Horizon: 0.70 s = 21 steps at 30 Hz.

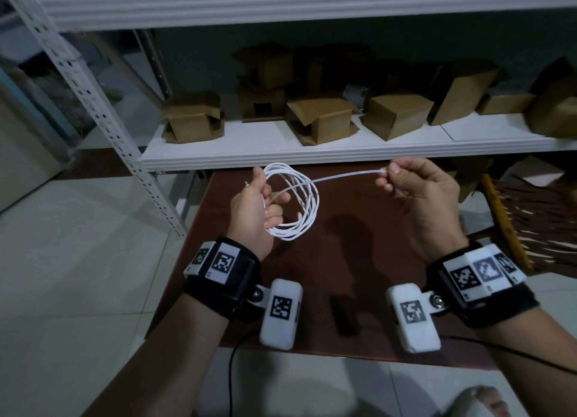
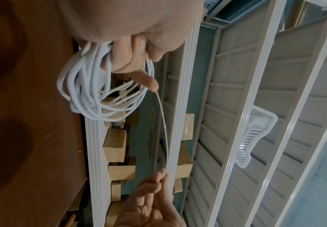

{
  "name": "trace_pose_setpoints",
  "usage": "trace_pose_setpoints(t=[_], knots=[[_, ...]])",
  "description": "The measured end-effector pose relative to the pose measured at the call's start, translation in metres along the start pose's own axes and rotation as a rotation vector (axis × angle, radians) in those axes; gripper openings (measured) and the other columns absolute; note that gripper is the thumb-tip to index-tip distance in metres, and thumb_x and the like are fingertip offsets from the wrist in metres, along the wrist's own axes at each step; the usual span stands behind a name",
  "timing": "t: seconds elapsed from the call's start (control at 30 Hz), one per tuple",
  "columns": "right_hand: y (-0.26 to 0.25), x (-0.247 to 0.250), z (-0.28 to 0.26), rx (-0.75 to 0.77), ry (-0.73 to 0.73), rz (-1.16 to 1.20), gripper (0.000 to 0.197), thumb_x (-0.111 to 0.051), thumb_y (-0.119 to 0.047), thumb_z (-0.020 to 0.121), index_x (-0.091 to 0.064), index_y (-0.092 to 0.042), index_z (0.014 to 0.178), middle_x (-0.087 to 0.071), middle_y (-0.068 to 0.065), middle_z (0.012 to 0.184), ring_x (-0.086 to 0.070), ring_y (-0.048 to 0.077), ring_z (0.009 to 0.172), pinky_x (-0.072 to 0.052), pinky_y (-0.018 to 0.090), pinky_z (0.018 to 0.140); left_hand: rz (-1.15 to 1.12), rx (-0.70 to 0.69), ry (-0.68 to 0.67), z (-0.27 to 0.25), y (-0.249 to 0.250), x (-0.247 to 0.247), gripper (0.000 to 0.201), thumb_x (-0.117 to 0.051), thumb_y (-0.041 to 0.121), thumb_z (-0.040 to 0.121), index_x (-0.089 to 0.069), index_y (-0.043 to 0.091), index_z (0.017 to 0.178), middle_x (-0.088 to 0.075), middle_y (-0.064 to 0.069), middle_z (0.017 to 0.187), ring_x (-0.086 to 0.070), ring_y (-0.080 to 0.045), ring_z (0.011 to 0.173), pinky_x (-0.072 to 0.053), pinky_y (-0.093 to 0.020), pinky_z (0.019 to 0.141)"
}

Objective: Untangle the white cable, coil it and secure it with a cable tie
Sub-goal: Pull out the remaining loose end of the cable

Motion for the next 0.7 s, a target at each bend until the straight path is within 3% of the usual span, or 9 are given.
trace_pose_setpoints(t=[0.1,0.23,0.37,0.5,0.63,0.7], knots=[[0.002,0.002,0.001,-0.013,0.011,-0.064,0.017,-0.066,0.009,0.092,-0.071,-0.007,0.087,-0.071,0.011,0.081,-0.067,0.020,0.071,-0.057,0.023,0.069,-0.079,0.026,-0.049,0.000,0.002,-0.001,0.050,-0.049,0.048,0.109,-0.040,0.019,0.070,-0.046,0.000,0.056,-0.026,-0.004,0.033,-0.020,-0.017,0.028],[0.017,-0.004,-0.003,-0.107,-0.013,-0.198,0.012,-0.067,0.007,0.094,-0.072,-0.003,0.091,-0.071,0.014,0.083,-0.069,0.015,0.069,-0.057,0.018,0.067,-0.222,0.119,-0.227,-0.007,0.002,-0.011,0.050,-0.048,0.048,0.108,-0.041,0.020,0.067,-0.036,0.006,0.047,-0.024,-0.004,0.032,-0.017,-0.017,0.029],[0.029,-0.008,-0.008,-0.307,-0.013,-0.159,0.009,-0.066,0.007,0.094,-0.070,-0.001,0.097,-0.074,0.012,0.080,-0.071,0.013,0.065,-0.057,0.014,0.061,-0.272,0.163,-0.371,-0.013,0.004,-0.017,0.054,-0.049,0.047,0.107,-0.046,0.018,0.061,-0.034,0.007,0.042,-0.026,-0.005,0.032,-0.015,-0.017,0.030],[0.035,-0.010,-0.009,-0.387,0.000,-0.088,0.015,-0.068,0.004,0.094,-0.068,0.000,0.108,-0.072,0.013,0.087,-0.071,0.011,0.065,-0.056,0.014,0.058,-0.270,0.197,-0.513,-0.016,0.005,-0.021,0.060,-0.046,0.048,0.108,-0.049,0.016,0.057,-0.033,0.006,0.039,-0.027,-0.006,0.030,-0.013,-0.019,0.033],[0.040,-0.010,-0.012,-0.469,-0.064,-0.069,0.029,-0.063,-0.001,0.097,-0.065,0.003,0.126,-0.073,0.018,0.104,-0.072,0.017,0.077,-0.061,0.025,0.065,-0.306,0.216,-0.677,-0.020,0.004,-0.026,0.058,-0.039,0.048,0.109,-0.050,0.014,0.064,-0.038,0.005,0.041,-0.019,-0.007,0.037,-0.016,-0.020,0.035],[0.043,-0.011,-0.013,-0.519,-0.121,-0.052,0.037,-0.058,-0.005,0.100,-0.059,0.004,0.136,-0.069,0.021,0.117,-0.071,0.025,0.097,-0.063,0.036,0.084,-0.323,0.223,-0.723,-0.022,0.003,-0.028,0.056,-0.038,0.047,0.109,-0.050,0.013,0.066,-0.040,0.004,0.042,-0.018,-0.007,0.039,-0.019,-0.019,0.034]])
Point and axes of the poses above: each hand's wrist, its own z-axis towards the middle knuckle, its own x-axis out of the back of the hand, y = z × x, the point moved 3 cm from there along z, towards the middle knuckle
